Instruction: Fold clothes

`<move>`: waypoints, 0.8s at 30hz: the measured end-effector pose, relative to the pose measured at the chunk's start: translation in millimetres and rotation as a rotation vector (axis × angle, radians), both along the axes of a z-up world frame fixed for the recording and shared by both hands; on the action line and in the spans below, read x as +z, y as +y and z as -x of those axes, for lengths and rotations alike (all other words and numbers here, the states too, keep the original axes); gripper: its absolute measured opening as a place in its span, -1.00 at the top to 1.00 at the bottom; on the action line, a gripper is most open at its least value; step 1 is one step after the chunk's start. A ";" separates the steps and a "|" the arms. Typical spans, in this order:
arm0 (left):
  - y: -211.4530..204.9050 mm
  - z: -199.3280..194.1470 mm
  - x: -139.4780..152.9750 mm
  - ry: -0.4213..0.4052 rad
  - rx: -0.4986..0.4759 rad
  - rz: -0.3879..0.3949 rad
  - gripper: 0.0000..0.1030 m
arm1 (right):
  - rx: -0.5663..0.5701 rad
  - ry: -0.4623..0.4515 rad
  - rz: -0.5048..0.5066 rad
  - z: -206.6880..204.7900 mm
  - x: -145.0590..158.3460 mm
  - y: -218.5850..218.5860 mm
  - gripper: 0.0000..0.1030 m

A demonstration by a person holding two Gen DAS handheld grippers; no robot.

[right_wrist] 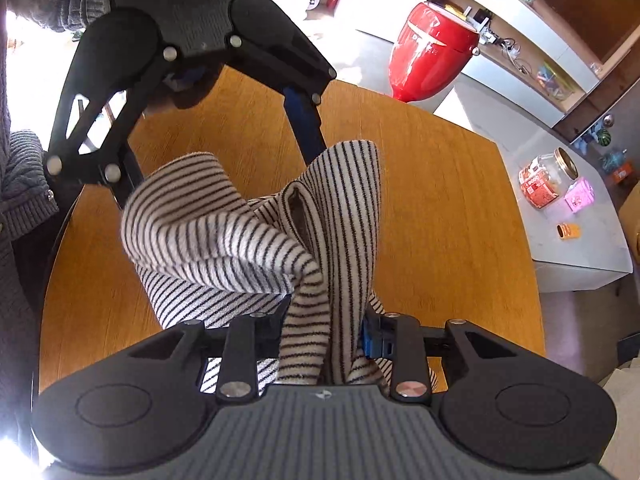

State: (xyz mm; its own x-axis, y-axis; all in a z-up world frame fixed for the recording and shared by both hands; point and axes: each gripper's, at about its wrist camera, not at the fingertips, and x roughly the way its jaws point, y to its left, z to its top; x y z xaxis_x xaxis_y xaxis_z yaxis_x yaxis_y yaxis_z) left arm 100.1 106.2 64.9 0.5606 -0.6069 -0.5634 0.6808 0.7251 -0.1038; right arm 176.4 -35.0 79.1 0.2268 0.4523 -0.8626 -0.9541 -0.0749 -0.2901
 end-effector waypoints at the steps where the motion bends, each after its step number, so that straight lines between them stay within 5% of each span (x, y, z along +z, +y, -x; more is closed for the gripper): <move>1: -4.6 -0.5 -2.4 -0.005 -0.002 -0.012 -1.00 | -0.004 0.001 -0.004 0.0 1.3 -1.6 0.42; 9: 8.6 24.3 3.7 -0.053 -0.013 0.005 -1.00 | -0.072 0.018 -0.067 -5.1 1.2 -15.8 0.39; 17: -26.8 17.4 -7.0 -0.117 0.094 -0.134 -1.00 | -0.067 -0.004 -0.066 -0.2 -3.5 -14.0 0.38; 21: -20.4 -15.0 2.3 -0.116 0.151 -0.001 -1.00 | -0.060 -0.035 -0.064 9.5 -0.1 -15.0 0.34; 24: -12.8 -30.4 4.9 -0.065 0.127 0.104 -0.85 | -0.106 -0.088 -0.103 12.1 14.5 -24.2 -0.19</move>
